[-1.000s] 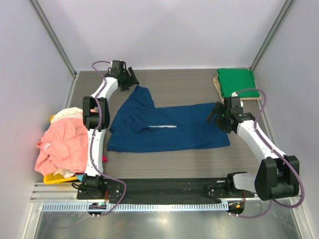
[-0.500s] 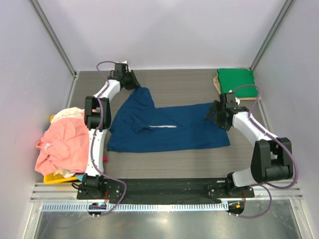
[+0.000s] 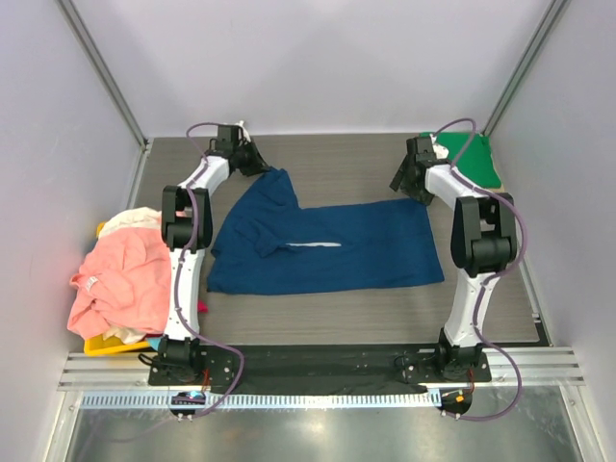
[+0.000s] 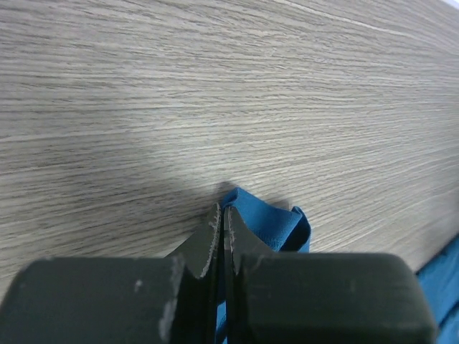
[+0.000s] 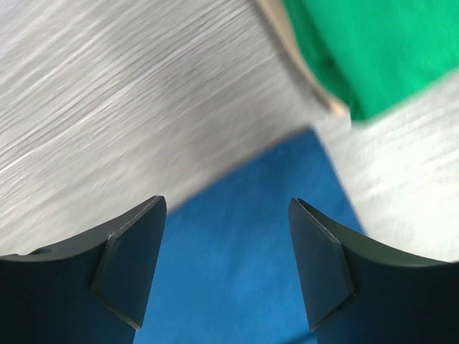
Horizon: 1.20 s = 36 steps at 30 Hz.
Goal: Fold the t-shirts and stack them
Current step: Fold the tshirt
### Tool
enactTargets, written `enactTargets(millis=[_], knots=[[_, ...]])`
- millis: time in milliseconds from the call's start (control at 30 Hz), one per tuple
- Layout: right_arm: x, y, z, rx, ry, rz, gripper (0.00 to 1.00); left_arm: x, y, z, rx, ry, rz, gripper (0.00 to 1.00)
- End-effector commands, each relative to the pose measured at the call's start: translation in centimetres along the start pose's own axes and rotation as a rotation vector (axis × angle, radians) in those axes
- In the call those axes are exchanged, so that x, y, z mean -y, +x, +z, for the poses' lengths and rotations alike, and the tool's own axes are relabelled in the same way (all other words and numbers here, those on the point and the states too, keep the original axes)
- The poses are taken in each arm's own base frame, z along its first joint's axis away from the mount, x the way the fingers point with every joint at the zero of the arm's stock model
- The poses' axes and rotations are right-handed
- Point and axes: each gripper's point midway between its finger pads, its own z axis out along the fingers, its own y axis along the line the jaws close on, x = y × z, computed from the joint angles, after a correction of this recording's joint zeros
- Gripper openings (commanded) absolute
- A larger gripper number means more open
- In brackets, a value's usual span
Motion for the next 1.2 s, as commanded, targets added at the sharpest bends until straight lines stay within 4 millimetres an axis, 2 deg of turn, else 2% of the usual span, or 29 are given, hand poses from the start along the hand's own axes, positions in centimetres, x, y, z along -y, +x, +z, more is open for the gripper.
enactTargets(millis=[0, 67, 200, 400, 533, 633, 667, 700, 733, 767, 800, 833, 867, 900, 933, 1033, 1067, 1133, 1167], knots=[[0.9, -3.6, 1.1, 0.078, 0.083, -0.013, 0.74, -2.3, 2.4, 1.1, -0.063, -0.025, -0.050, 0.00], [1.5, -3.5, 2.4, 0.065, 0.110, -0.014, 0.73, -2.3, 2.3, 1.1, -0.062, -0.027, -0.052, 0.00], [1.6, -3.8, 3.1, 0.070, 0.132, -0.021, 0.69, -2.4, 2.4, 1.2, -0.065, -0.024, -0.064, 0.00], [2.5, -1.5, 3.8, 0.017, 0.148, -0.005, 0.62, -2.6, 2.2, 1.4, -0.062, -0.014, -0.089, 0.00], [3.0, -0.1, 4.3, -0.007, 0.157, -0.002, 0.53, -2.7, 2.1, 1.4, -0.061, -0.015, -0.093, 0.00], [3.0, 0.4, 4.8, -0.022, 0.153, -0.008, 0.33, -2.6, 2.1, 1.4, -0.060, -0.015, -0.095, 0.00], [3.0, 0.4, 4.8, -0.024, 0.151, -0.011, 0.18, -2.6, 2.1, 1.4, -0.060, -0.015, -0.096, 0.00], [2.8, 0.4, 4.8, -0.023, 0.146, -0.007, 0.10, -2.6, 2.2, 1.4, -0.061, -0.014, -0.096, 0.00], [2.7, 0.4, 4.8, -0.025, 0.142, -0.008, 0.03, -2.5, 2.1, 1.2, -0.060, -0.013, -0.092, 0.00], [2.6, 0.1, 4.6, -0.019, 0.136, -0.007, 0.01, -2.4, 2.2, 0.9, -0.059, -0.016, -0.098, 0.00], [2.4, -0.2, 4.4, -0.013, 0.128, -0.006, 0.01, -2.3, 1.9, 0.5, -0.052, -0.024, -0.099, 0.00], [2.2, -0.7, 3.9, -0.002, 0.119, -0.003, 0.01, -1.6, 0.7, -0.6, -0.017, -0.035, -0.097, 0.00], [2.0, -1.0, 3.6, 0.001, 0.109, -0.007, 0.01, -1.7, 0.9, -1.1, -0.015, -0.045, -0.107, 0.00], [1.8, -1.5, 3.2, 0.007, 0.104, -0.006, 0.01, -1.3, 0.4, -1.8, 0.002, -0.049, -0.105, 0.00], [1.6, -1.9, 2.7, 0.012, 0.097, -0.004, 0.01, -0.1, -1.1, -3.4, 0.039, -0.042, -0.093, 0.00], [1.0, -3.2, 0.7, 0.036, 0.061, 0.005, 0.01, 1.2, -1.8, -5.7, 0.064, -0.039, -0.083, 0.00], [0.9, -3.6, -0.4, 0.049, 0.049, 0.008, 0.01, 1.9, -2.1, -7.2, 0.077, -0.039, -0.079, 0.00], [0.8, -3.7, -1.3, 0.053, 0.032, 0.013, 0.01, 2.7, -2.5, -8.8, 0.096, -0.039, -0.075, 0.00], [0.7, -4.2, -2.2, 0.069, 0.018, 0.019, 0.01, 3.7, -3.3, -10.4, 0.123, -0.028, -0.068, 0.00]])
